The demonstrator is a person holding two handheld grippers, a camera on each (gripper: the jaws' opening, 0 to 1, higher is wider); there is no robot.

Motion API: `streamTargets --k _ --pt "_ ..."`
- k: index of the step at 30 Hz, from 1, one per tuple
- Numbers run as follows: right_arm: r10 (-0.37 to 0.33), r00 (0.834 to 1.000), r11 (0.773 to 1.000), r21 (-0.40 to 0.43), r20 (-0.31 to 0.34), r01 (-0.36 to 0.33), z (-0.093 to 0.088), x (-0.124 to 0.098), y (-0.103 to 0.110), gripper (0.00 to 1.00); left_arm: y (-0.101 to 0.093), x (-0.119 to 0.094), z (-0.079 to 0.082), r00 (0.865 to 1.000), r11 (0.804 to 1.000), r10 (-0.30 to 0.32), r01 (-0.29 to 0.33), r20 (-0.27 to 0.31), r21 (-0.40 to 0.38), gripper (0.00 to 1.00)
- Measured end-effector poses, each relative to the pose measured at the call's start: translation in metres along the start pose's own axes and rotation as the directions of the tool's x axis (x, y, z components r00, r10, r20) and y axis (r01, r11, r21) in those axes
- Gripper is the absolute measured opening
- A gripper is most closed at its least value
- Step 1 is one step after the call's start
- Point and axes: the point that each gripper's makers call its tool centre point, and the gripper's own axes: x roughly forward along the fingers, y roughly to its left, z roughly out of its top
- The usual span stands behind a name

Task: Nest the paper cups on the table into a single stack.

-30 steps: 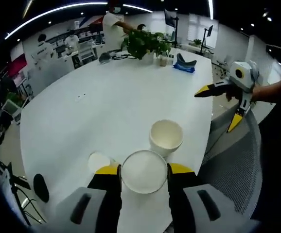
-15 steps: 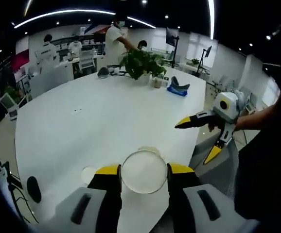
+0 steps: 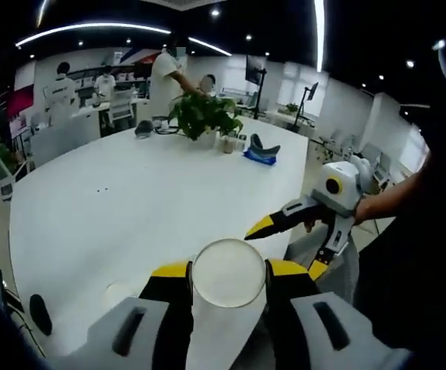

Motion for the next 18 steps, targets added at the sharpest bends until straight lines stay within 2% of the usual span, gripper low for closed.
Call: streamTargets --k 5,10,12,15,18 --pt "0.042 0.999 0.999 0.027 0.032 -0.043 0.007 0.0 0.009 0.52 -0.007 0.004 0.003 1.0 1.0 -0.025 0.025 0.018 0.01 0.35" --pt "0.07 0.992 0.994 0.082 0.102 -0.079 0.018 -0.005 0.01 0.43 -0.016 0.005 0.002 0.998 0.997 -0.064 0.063 0.024 0.043 0.35" --pt "0.068 0.992 0.992 0.103 0.104 -0.078 0.018 -0.008 0.007 0.41 -0.017 0.004 0.002 0.997 0.996 -0.07 0.069 0.03 0.051 0.35" --pt "0.07 0.99 0.989 0.123 0.119 -0.085 0.019 -0.011 0.005 0.38 -0.017 0.004 -0.002 0.997 0.996 -0.077 0.076 0.02 0.049 0.35" --pt "0.071 0.99 0.986 0.144 0.124 -0.089 0.019 -0.012 0.004 0.37 -0.015 0.004 -0.012 0.997 0.994 -0.075 0.076 -0.014 0.078 0.35"
